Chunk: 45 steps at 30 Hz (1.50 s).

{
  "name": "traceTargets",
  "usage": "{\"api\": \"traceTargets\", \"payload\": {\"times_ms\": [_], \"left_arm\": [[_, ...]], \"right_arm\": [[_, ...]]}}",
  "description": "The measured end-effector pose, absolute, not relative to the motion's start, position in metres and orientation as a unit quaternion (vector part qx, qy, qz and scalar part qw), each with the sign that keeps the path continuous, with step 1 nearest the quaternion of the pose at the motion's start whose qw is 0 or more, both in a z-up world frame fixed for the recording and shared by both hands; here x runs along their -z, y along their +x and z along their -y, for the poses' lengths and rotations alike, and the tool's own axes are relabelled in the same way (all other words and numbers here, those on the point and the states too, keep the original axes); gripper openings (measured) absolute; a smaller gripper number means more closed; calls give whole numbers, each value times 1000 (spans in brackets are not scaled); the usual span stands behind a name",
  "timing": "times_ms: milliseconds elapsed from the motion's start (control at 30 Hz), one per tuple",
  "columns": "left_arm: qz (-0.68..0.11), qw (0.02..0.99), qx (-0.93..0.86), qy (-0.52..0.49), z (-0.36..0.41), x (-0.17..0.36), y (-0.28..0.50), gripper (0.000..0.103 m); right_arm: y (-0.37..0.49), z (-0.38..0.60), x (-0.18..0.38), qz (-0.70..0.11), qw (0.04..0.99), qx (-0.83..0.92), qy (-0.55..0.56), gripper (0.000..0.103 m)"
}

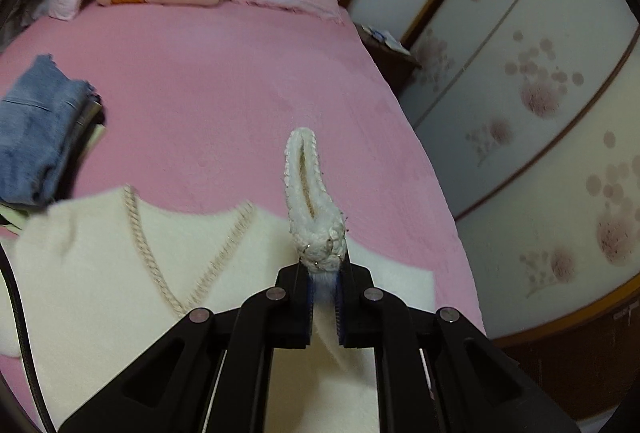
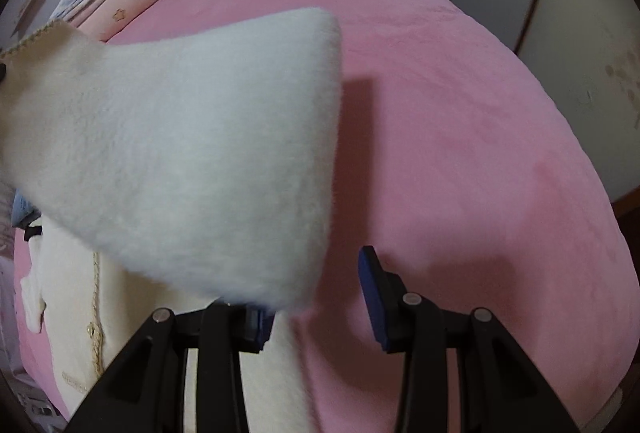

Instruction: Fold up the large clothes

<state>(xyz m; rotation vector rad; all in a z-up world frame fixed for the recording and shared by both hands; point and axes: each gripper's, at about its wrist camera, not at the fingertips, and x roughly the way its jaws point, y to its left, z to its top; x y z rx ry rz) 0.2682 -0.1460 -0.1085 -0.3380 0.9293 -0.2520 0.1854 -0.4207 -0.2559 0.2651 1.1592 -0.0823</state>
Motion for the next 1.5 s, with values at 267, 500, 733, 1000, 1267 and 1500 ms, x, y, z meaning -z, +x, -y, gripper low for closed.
{"api": "traceTargets", "payload": {"times_ms": [267, 500, 733, 1000, 1267, 1500], "left_arm": [[-454, 878, 19, -153, 61, 129, 242, 6], [-556, 822, -47, -118, 28, 245, 201, 6], [-550, 827, -55, -102, 33, 263, 199, 6], [-511, 855, -60, -68, 30, 241, 203, 6], [-578, 812, -62, -48, 28, 283, 206, 27], [-531, 836, -51, -128, 1, 229, 197, 63]], "right_arm": [[212, 349, 242, -515, 857, 0, -21, 23], [205, 330, 263, -537, 839, 1, -86, 37], [180, 324, 269, -539, 829, 20, -144, 45], [167, 341, 276, -543, 833, 60, -86, 24], [157, 352, 274, -566, 822, 43, -38, 24], [150, 392, 230, -553, 829, 11, 80, 39]]}}
